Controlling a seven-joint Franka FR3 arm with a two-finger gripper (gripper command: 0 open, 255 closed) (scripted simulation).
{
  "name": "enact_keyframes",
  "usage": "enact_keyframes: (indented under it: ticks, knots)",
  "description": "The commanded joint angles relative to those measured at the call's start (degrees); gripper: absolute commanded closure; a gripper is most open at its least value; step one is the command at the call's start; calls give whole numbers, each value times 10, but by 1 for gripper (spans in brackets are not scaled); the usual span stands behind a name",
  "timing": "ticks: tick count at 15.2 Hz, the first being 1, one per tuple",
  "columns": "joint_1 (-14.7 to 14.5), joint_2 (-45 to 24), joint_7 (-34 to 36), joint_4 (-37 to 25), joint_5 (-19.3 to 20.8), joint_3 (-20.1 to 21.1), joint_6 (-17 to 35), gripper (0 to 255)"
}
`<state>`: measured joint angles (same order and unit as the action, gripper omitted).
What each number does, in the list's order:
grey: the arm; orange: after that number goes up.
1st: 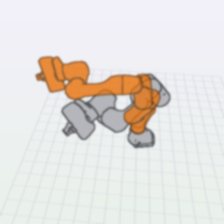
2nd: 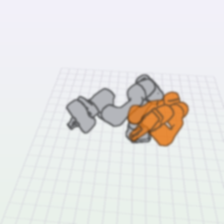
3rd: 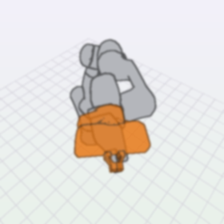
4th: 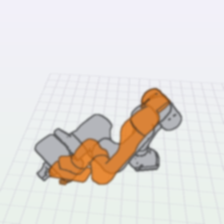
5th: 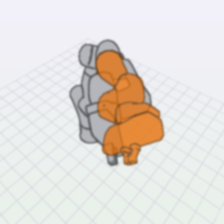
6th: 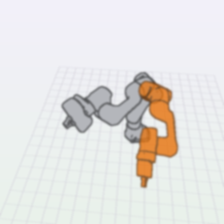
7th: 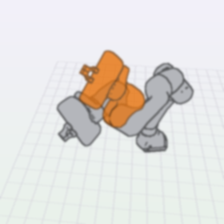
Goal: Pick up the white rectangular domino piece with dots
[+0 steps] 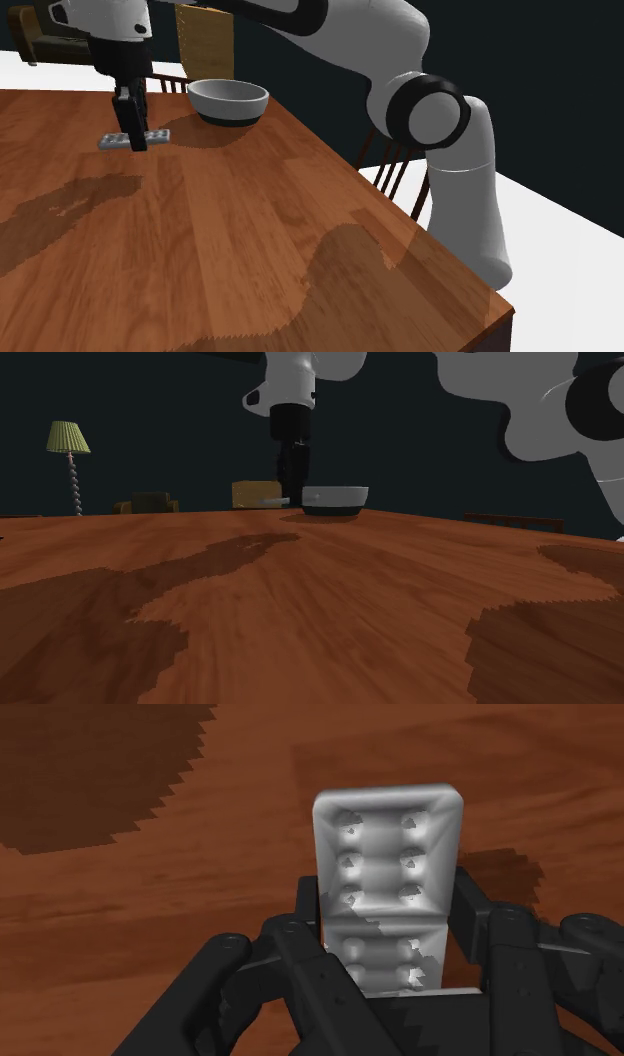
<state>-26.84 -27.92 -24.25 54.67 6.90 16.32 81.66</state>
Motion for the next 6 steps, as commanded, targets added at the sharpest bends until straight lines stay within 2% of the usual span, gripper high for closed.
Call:
enact_keyframes:
  ticks: [1,4,6]
  knots:
    - [-7,-18,-1,-45,5,-1,-27,255]
    - [-21,-53,-2,-130,14,-4,-76,255]
    - [-22,-55,-2,-135,14,-4,-79,255]
